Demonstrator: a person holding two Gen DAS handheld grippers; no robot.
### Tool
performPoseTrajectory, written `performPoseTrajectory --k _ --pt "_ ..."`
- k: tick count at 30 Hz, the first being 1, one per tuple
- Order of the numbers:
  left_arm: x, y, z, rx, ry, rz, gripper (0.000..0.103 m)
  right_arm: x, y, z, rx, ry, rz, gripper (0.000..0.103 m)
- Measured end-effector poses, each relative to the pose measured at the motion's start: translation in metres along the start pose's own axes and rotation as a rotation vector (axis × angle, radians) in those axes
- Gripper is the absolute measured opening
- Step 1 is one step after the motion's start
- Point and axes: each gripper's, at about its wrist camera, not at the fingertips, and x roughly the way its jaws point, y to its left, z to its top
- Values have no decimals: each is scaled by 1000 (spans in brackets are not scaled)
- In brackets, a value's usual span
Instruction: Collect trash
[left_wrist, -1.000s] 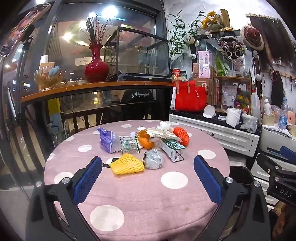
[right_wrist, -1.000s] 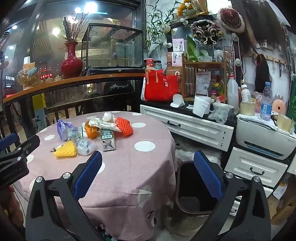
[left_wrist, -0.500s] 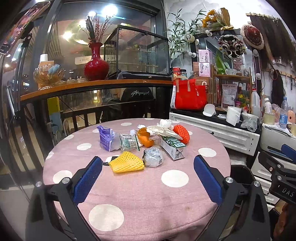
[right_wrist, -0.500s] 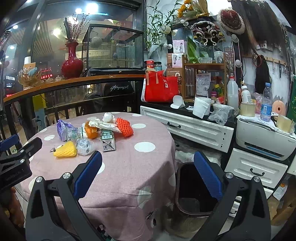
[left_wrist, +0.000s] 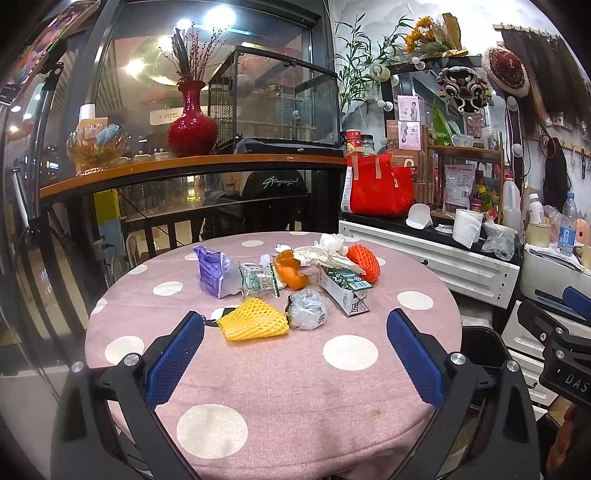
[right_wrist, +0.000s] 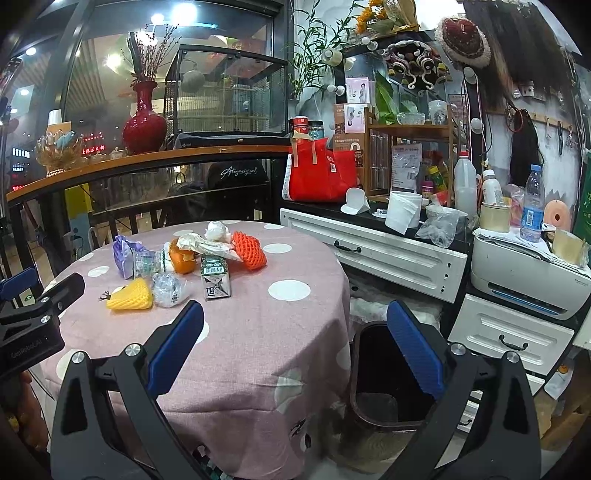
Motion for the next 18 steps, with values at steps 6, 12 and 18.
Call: performPoseTrajectory --k 6,12,18 --pt "1 -1 -1 0 2 1 98 0 0 0 0 -2 0 98" --pt "3 0 -2 0 5 0 98 0 0 -1 0 -2 0 98" --pt "2 -2 -2 0 4 1 98 0 1 -1 0 -3 1 98"
